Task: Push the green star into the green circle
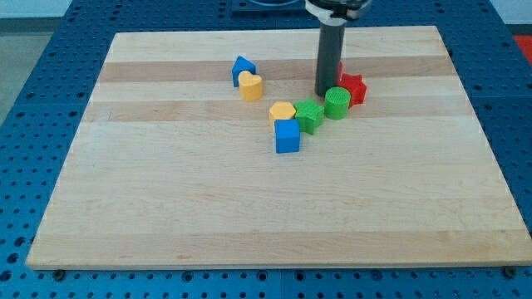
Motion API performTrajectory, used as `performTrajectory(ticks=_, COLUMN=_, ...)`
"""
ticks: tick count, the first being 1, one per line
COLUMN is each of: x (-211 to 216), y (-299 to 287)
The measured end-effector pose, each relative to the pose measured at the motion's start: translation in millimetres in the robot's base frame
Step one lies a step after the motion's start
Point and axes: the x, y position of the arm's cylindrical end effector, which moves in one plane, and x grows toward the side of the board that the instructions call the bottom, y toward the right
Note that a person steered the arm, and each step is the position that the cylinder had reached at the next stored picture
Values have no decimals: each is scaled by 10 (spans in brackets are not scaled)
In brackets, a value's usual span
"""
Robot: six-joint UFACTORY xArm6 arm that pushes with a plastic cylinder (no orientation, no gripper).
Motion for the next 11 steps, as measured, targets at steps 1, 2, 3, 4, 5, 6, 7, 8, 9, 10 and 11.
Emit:
performTrajectory(ticks=1, x=138, y=117)
performTrajectory(ticks=2, x=268, y=175)
performTrajectory(ticks=3, x=205, y=102)
performTrajectory(ticks=4, x=109, y=-130)
performTrajectory(ticks=5, x=106, y=-390)
performTrajectory(ticks=6, x=168, y=-546)
performTrajectory(ticks=7, x=282, y=-569)
performTrajectory(ticks=8, x=433, y=-569)
performTrajectory(ticks=9, x=529, y=-619)
performTrajectory(ticks=10, x=677, y=-700)
performTrajectory(ticks=11, x=874, y=-700)
